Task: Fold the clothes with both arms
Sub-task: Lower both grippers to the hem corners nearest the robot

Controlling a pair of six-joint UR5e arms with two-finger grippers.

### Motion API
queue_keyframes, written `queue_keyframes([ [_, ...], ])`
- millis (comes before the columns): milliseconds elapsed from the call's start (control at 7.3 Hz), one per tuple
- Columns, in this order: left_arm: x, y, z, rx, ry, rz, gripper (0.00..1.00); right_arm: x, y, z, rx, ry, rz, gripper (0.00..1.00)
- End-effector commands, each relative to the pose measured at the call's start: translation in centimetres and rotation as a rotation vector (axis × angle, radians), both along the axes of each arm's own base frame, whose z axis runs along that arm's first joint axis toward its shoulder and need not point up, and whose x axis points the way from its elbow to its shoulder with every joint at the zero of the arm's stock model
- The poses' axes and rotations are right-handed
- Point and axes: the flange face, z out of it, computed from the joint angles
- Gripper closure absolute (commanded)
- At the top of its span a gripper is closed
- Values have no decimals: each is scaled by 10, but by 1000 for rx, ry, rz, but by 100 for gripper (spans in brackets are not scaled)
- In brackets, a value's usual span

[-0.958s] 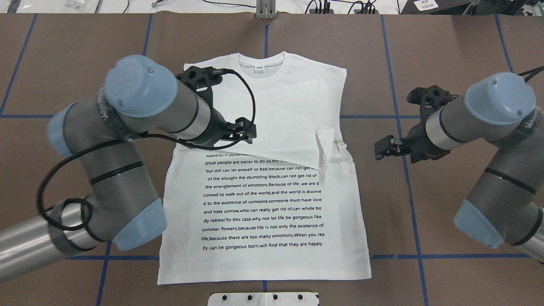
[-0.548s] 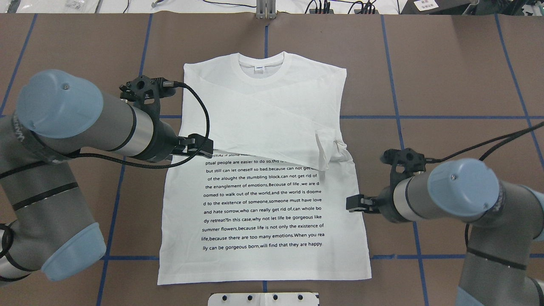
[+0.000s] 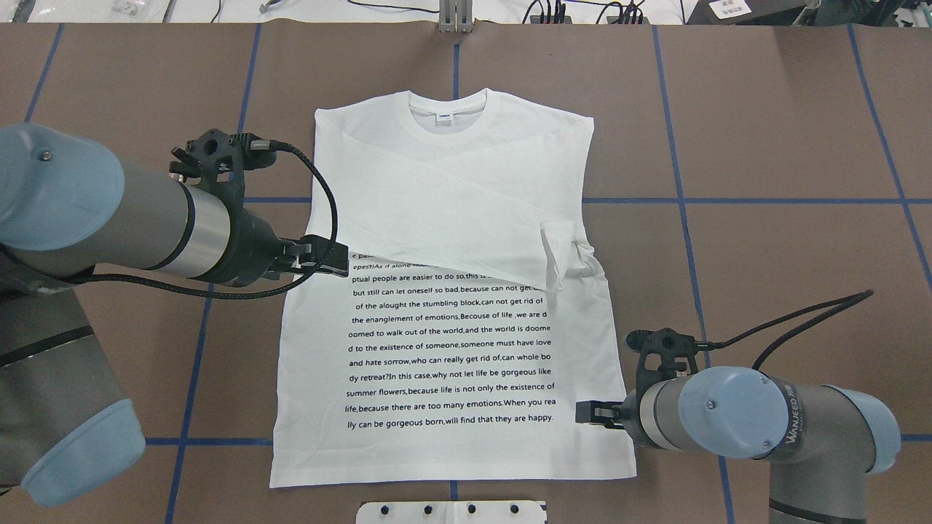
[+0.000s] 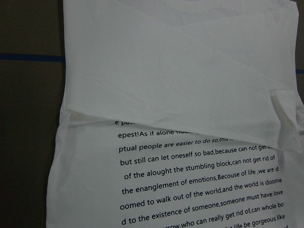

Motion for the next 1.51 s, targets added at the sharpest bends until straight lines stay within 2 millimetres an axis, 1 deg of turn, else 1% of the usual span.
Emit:
queue_keyframes([
  [0, -3, 2, -3, 7, 8, 0, 0, -4, 12, 4, -18, 7, -35, 1],
  [274, -5, 3, -6, 10, 13, 0, 0, -6, 18, 5, -40, 8, -62, 3],
  [411, -6, 4, -7, 12, 15, 0, 0, -7, 20, 6, -55, 8, -76, 7],
  [685, -9, 6, -10, 17, 23, -1, 0, -7, 23, 6, -78, 5, -93, 24],
  [821, -9, 6, -10, 18, 24, -1, 0, -7, 24, 7, -82, 5, -96, 30],
  [1232, -10, 6, -11, 19, 25, -1, 0, -6, 24, 10, -98, 12, -107, 32],
  [1369, -10, 6, -11, 19, 25, -1, 0, -4, 24, 14, -101, 19, -106, 39],
])
